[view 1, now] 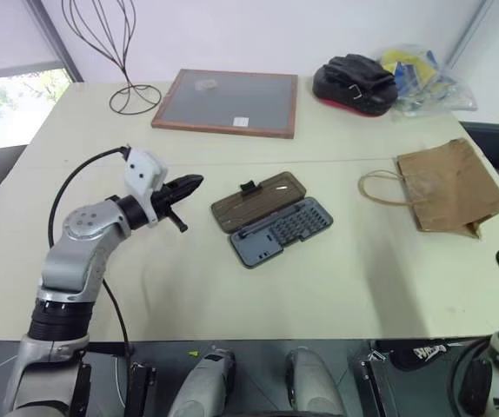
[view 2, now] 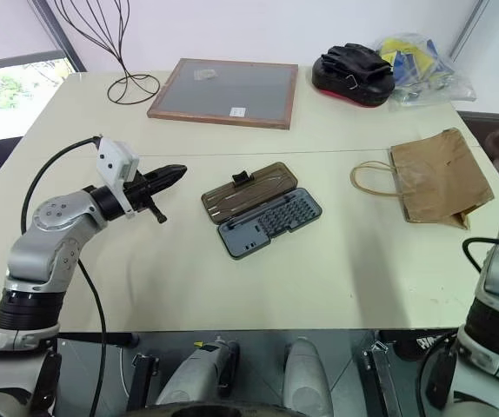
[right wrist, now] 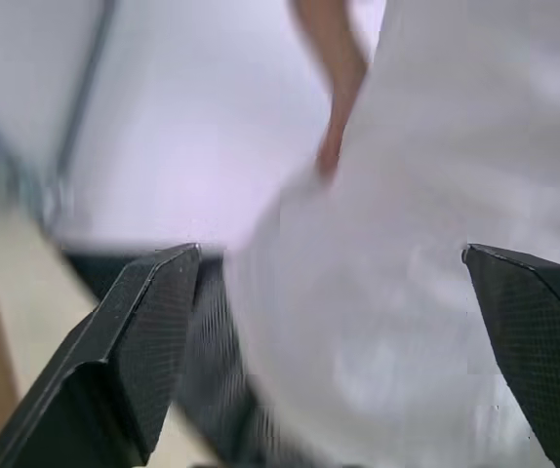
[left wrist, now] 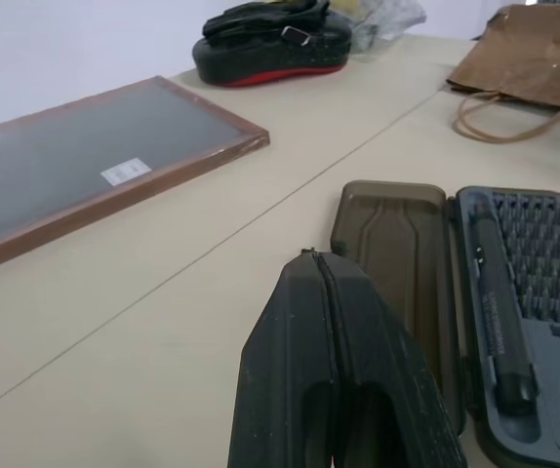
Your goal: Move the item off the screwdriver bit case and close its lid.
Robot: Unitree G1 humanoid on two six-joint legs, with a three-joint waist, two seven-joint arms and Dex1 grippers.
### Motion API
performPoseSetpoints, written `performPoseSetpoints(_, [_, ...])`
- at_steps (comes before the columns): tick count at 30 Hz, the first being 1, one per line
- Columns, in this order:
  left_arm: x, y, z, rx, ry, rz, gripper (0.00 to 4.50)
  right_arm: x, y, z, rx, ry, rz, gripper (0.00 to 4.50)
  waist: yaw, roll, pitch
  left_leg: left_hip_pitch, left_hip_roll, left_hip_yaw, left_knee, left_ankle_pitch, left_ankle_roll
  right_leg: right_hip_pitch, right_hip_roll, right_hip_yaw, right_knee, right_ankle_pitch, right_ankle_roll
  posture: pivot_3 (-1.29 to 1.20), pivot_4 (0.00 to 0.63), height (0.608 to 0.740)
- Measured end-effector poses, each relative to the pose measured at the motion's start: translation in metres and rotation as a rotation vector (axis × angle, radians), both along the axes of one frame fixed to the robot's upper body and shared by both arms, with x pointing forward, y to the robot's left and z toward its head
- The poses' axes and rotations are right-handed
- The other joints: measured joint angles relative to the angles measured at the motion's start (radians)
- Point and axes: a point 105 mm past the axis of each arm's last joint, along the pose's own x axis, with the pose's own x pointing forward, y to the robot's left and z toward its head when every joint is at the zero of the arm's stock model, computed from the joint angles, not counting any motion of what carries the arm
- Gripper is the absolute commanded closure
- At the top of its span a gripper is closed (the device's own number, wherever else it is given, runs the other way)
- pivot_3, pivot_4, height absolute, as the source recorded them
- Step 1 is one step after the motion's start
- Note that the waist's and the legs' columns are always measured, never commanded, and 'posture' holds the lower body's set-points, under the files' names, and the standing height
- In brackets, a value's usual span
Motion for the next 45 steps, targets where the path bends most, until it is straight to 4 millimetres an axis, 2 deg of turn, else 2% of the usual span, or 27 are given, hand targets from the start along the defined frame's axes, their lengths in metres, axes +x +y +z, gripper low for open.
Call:
performPoseSetpoints(3, [0.001, -0.001, 0.001, -0.002, -0.001, -0.001, 4.5, 0.042, 0.038, 0.008, 0.023, 0.036, 0.274, 0.05, -0.009, 0.0, 0.0, 0.001, 0.001, 0.002, 0.0, 0.0, 0.0, 0.0, 0.001, 0.0, 0.0, 0.001, -0.001, 0.0, 0.15, 0.734])
performPoseSetpoints(5, [0.001, -0.003, 0.002, -0.006, -0.004, -0.009, 4.5, 0.077, 0.073, -0.001, 0.067, 0.127, 0.496, 0.05, -0.015, 0.0, 0.0, 0.0, 0.002, 0.001, 0.0, 0.0, 0.0, 0.0, 0.001, 0.0, 0.0, 0.001, -0.002, 0.0, 0.15, 0.734])
performPoseSetpoints(7, [0.001, -0.004, 0.001, -0.007, -0.003, -0.012, 4.5, 0.101, 0.099, -0.016, 0.108, 0.232, 0.655, 0.05, -0.016, 0.0, 0.0, 0.0, 0.001, 0.0, 0.0, 0.0, 0.0, 0.0, 0.001, 0.0, 0.0, 0.001, -0.001, 0.0, 0.15, 0.734])
performPoseSetpoints(12, [0.002, -0.002, 0.0, 0.0, -0.003, 0.004, 4.5, 0.138, 0.155, -0.043, 0.134, 0.481, 0.945, 0.05, -0.019, 0.0, 0.0, -0.001, 0.0, 0.0, 0.0, 0.0, 0.0, 0.0, 0.0, 0.0, -0.002, 0.002, 0.0, 0.0, 0.15, 0.734])
performPoseSetpoints(15, [0.001, 0.0, -0.004, 0.005, 0.003, 0.016, 4.5, 0.15, 0.189, -0.052, 0.14, 0.577, 1.081, 0.05, -0.027, 0.0, 0.0, 0.0, 0.0, 0.0, 0.0, 0.0, 0.0, 0.0, 0.0, 0.0, -0.001, 0.002, 0.0, 0.0, 0.15, 0.734])
performPoseSetpoints(17, [0.0, 0.001, -0.007, 0.005, 0.01, 0.03, 4.5, 0.157, 0.21, -0.066, 0.155, 0.653, 1.15, 0.05, -0.027, 0.0, 0.0, 0.0, 0.0, 0.0, 0.0, 0.0, 0.0, 0.0, 0.0, 0.0, -0.001, 0.003, 0.0, 0.0, 0.15, 0.734])
performPoseSetpoints(25, [-0.008, 0.005, -0.012, 0.007, 0.004, 0.07, 4.5, 0.163, 0.262, -0.143, 0.241, 0.921, 1.27, 0.05, -0.024, 0.0, 0.0, -0.001, 0.0, -0.001, 0.0, 0.001, -0.002, -0.001, 0.0, 0.0, -0.001, 0.003, 0.0, 0.0, 0.15, 0.734])
performPoseSetpoints(28, [-0.01, 0.005, -0.011, 0.008, -0.006, 0.074, 4.5, 0.163, 0.262, -0.157, 0.242, 0.956, 1.258, 0.05, -0.023, 0.0, 0.0, -0.001, 0.0, -0.001, 0.0, 0.002, -0.003, -0.001, 0.0, 0.0, -0.001, 0.003, 0.0, 0.0, 0.15, 0.734])
performPoseSetpoints(33, [-0.01, 0.008, -0.011, 0.01, -0.007, 0.091, 4.5, 0.167, 0.253, -0.168, 0.244, 0.963, 1.218, 0.05, -0.026, 0.0, 0.0, -0.001, 0.0, -0.001, 0.0, 0.002, -0.003, -0.002, 0.0, 0.0, -0.001, 0.003, 0.0, 0.0, 0.15, 0.734])
performPoseSetpoints(35, [-0.01, 0.008, -0.011, 0.01, -0.007, 0.092, 4.5, 0.168, 0.253, -0.169, 0.249, 0.953, 1.217, 0.57, -0.027, 0.0, 0.0, -0.001, 0.0, -0.001, 0.0, 0.002, -0.003, -0.002, 0.0, 0.0, -0.001, 0.003, 0.0, 0.0, 0.15, 0.734])
performPoseSetpoints(37, [-0.01, 0.008, -0.011, 0.01, -0.008, 0.093, 4.5, 0.169, 0.253, -0.171, 0.258, 0.953, 1.214, 1.34, -0.026, 0.0, 0.0, -0.001, 0.0, -0.001, 0.0, 0.002, -0.003, -0.002, 0.0, 0.0, -0.001, 0.003, 0.0, 0.0, 0.15, 0.734])
performPoseSetpoints(42, [-0.009, 0.008, -0.009, 0.015, -0.014, 0.095, 4.5, 0.168, 0.254, -0.174, 0.282, 0.952, 1.204, 4.1, -0.025, 0.0, 0.0, -0.001, 0.0, -0.001, 0.0, 0.002, -0.003, -0.002, 0.0, 0.0, 0.0, 0.003, 0.0, 0.0, 0.15, 0.734])
performPoseSetpoints(43, [-0.009, 0.008, -0.009, 0.016, -0.015, 0.095, 4.5, 0.168, 0.255, -0.175, 0.298, 0.952, 1.198, 4.49, -0.025, 0.0, 0.0, -0.001, 0.0, -0.001, 0.0, 0.002, -0.003, -0.002, 0.0, 0.0, 0.0, 0.003, 0.0, 0.0, 0.15, 0.734])
performPoseSetpoints(45, [-0.009, 0.008, -0.009, 0.018, -0.016, 0.096, 4.5, 0.167, 0.255, -0.175, 0.335, 0.943, 1.186, 4.49, -0.025, 0.0, 0.0, -0.001, 0.0, -0.001, 0.0, 0.001, -0.002, -0.002, 0.0, 0.0, 0.0, 0.003, 0.0, 0.0, 0.15, 0.734])
